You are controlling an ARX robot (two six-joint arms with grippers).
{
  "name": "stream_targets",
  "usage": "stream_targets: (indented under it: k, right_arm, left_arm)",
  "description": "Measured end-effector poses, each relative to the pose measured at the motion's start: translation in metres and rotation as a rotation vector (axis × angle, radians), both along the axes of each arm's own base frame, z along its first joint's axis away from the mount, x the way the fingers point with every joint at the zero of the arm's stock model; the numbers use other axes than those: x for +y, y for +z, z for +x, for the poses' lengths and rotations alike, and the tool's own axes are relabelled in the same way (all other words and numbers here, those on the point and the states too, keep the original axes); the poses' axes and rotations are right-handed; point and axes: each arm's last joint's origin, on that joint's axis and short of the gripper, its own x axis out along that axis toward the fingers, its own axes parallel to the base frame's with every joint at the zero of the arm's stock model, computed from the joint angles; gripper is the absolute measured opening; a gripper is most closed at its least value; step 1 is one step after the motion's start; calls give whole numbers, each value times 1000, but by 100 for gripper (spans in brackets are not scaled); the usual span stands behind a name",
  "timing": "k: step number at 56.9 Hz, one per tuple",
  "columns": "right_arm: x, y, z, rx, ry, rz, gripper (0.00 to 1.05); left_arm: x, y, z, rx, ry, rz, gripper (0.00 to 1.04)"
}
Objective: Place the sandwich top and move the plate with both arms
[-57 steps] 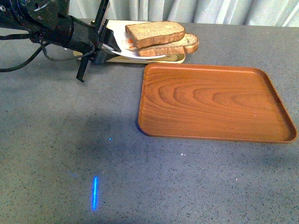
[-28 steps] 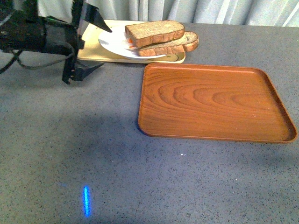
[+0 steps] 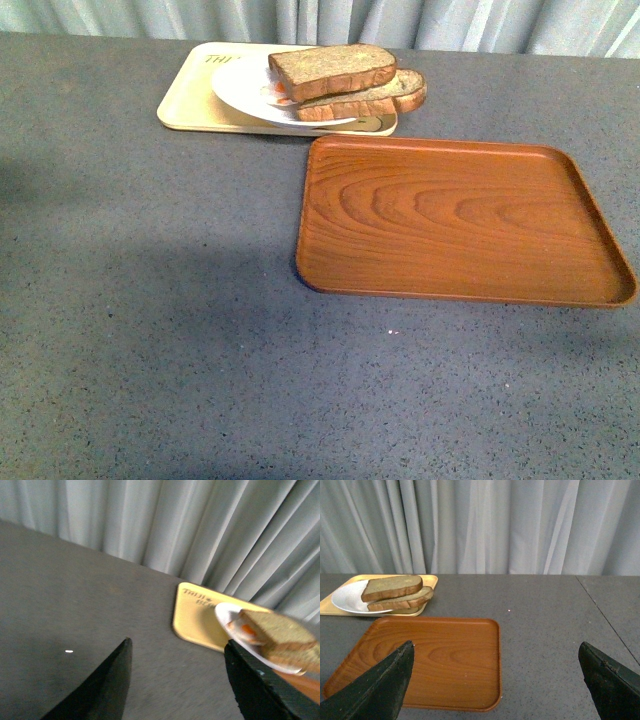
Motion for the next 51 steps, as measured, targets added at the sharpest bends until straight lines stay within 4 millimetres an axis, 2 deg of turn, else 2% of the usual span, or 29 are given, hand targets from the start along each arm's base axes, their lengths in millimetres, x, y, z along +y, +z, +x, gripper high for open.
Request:
stream_targets:
  k: [5, 16, 51]
  right_arm:
    - [0, 0, 0, 0, 0, 0, 96]
    - [0, 0, 0, 0, 0, 0, 96]
    - [0, 0, 0, 0, 0, 0, 96]
  left_arm:
    - [0, -6, -42, 55, -8, 120, 35]
    - [-1, 17, -67, -29, -7, 192, 2]
    - [-1, 25, -91, -55, -4, 209, 2]
